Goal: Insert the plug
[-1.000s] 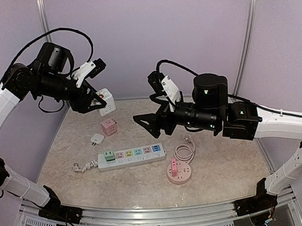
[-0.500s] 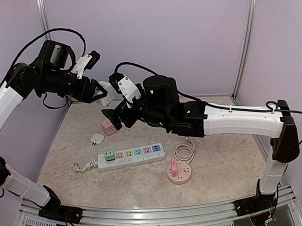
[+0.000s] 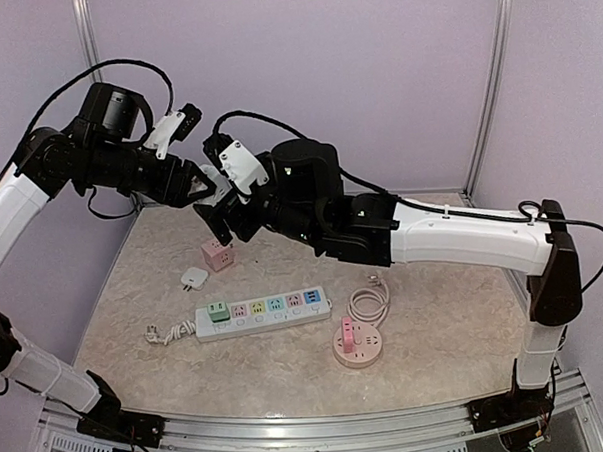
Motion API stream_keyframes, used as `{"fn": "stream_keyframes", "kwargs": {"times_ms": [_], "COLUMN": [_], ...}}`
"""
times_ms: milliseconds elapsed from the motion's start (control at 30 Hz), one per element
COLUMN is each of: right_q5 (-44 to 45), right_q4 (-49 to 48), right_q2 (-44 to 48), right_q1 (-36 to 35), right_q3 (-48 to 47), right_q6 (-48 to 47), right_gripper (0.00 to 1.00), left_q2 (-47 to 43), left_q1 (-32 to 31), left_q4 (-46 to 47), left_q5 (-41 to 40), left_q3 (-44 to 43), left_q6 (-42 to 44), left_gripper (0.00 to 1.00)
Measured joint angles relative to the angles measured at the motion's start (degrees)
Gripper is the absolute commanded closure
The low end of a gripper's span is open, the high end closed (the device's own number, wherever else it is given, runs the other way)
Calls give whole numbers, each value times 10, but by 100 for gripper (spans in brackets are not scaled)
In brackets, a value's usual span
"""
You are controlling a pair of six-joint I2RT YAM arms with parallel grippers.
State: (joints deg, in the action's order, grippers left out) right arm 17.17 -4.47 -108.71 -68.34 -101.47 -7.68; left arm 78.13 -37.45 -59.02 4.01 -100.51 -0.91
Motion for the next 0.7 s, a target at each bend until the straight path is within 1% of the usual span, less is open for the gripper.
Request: {"fn": "stream_keyframes", "kwargs": {"times_ms": [300, 400, 567, 600, 700], "right_q5": [-14, -66, -233, -266, -309], "right_q4": [11, 30, 90, 102, 115], "right_q2": [21, 40, 110, 129, 169], "right_q1": [0, 5, 24, 29, 35], "right_q3": [39, 57, 109, 122, 144], "right_q6": [-15, -34, -58, -61, -58], "right_gripper": [0, 0, 0, 0, 0], "left_q2": [0, 0, -3, -3, -4], "left_q1": [0, 0, -10, -13, -23], "left_q4": [0, -5, -66, -94, -149], "left_q5": [4, 21, 61, 74, 101], "left_q3": [0, 0, -3, -7, -33], "left_q6": [25, 65, 229, 280, 393], "left_gripper": [100, 100, 100, 100, 100]}}
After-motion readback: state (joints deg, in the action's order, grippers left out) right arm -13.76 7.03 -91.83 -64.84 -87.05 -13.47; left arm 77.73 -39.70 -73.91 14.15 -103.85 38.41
